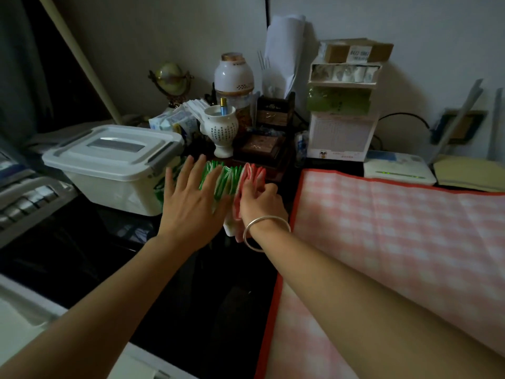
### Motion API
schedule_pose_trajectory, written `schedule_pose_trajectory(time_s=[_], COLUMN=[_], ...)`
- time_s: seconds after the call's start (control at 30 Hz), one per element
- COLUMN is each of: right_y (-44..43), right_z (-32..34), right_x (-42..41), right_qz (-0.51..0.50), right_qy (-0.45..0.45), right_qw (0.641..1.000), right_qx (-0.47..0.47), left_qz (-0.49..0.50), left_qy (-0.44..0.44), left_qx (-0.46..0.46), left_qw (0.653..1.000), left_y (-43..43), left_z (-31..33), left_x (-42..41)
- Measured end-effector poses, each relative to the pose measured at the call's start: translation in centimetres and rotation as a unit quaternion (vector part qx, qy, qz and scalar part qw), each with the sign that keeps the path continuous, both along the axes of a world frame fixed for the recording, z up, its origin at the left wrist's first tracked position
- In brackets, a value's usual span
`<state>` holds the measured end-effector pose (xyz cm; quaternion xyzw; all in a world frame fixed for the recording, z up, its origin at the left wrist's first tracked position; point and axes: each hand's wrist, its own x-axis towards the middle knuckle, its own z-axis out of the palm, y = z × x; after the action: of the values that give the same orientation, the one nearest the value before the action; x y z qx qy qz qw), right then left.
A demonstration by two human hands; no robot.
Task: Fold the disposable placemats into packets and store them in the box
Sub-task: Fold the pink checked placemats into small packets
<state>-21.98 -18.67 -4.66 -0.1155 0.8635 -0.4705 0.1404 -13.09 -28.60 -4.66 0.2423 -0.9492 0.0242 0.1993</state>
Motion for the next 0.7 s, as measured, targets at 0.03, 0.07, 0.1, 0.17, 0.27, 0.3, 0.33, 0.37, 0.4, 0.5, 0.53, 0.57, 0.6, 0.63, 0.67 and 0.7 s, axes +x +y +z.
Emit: schedule_pose_trajectory(time_s=[0.03,0.07,0.1,0.17,0.27,0.3,0.33,0.37,0.4,0.5,0.53,0.57,0.6,0.63,0.67,0.7], right_y=[-0.3,-0.5,-0.7,-1.2,-2.0,-2.3,-2.6,-3.0,-3.4,-4.8,-5.2,-5.3,-5.5,-5.6,-5.8,-6.0], right_z=[-0.1,-0.2,-0.1,-0.1,0.0,0.0,0.1,0.1,0.1,-0.3,-0.6,-0.7,-0.8,-0.9,-1.0,-1.0], right_x=[0.0,-0.1,-0.3,-1.0,-2.4,-2.7,-2.9,-3.0,-3.1,-2.7,-2.5,-2.3,-2.2,-2.1,-2.0,-1.9], right_qz=[0.005,0.012,0.017,0.021,0.03,0.039,0.047,0.053,0.056,0.057,0.052,0.044,0.036,0.029,0.026,0.026], right_qy=[-0.001,0.004,0.011,0.021,0.023,0.023,0.024,0.021,0.02,0.002,0.0,-0.003,-0.007,-0.015,-0.028,-0.047], right_qw=[1.0,1.0,1.0,0.999,0.997,0.996,0.996,0.995,0.995,0.996,0.997,0.998,0.998,0.999,0.999,0.999], right_qx=[-0.003,0.002,0.011,0.037,0.07,0.075,0.078,0.08,0.081,0.065,0.057,0.051,0.044,0.037,0.026,0.011], left_qz=[0.023,0.037,0.044,0.042,0.053,0.055,0.054,0.053,0.049,0.033,0.032,0.031,0.029,0.025,0.022,0.021], left_qy=[-0.032,-0.056,-0.069,-0.067,-0.044,-0.03,-0.01,0.012,0.032,0.085,0.097,0.102,0.105,0.107,0.11,0.113], left_qx=[0.026,0.059,0.085,0.101,0.072,0.061,0.055,0.055,0.055,0.049,0.049,0.047,0.042,0.037,0.04,0.05], left_qw=[0.999,0.996,0.993,0.992,0.995,0.996,0.997,0.997,0.997,0.995,0.994,0.993,0.993,0.993,0.993,0.992], left_y=[-0.5,-0.9,-1.3,-1.5,-1.3,-1.2,-1.1,-1.2,-1.3,-1.8,-2.0,-2.0,-2.1,-2.1,-2.1,-1.9], left_z=[-0.4,-0.8,-1.2,-1.7,-1.9,-1.9,-2.0,-2.0,-2.1,-2.4,-2.4,-2.5,-2.6,-2.7,-2.7,-2.6], left_x=[0.1,0.2,0.3,0.3,0.0,0.0,-0.1,-0.1,-0.1,-0.1,-0.1,-0.1,-0.1,-0.1,-0.1,-0.1])
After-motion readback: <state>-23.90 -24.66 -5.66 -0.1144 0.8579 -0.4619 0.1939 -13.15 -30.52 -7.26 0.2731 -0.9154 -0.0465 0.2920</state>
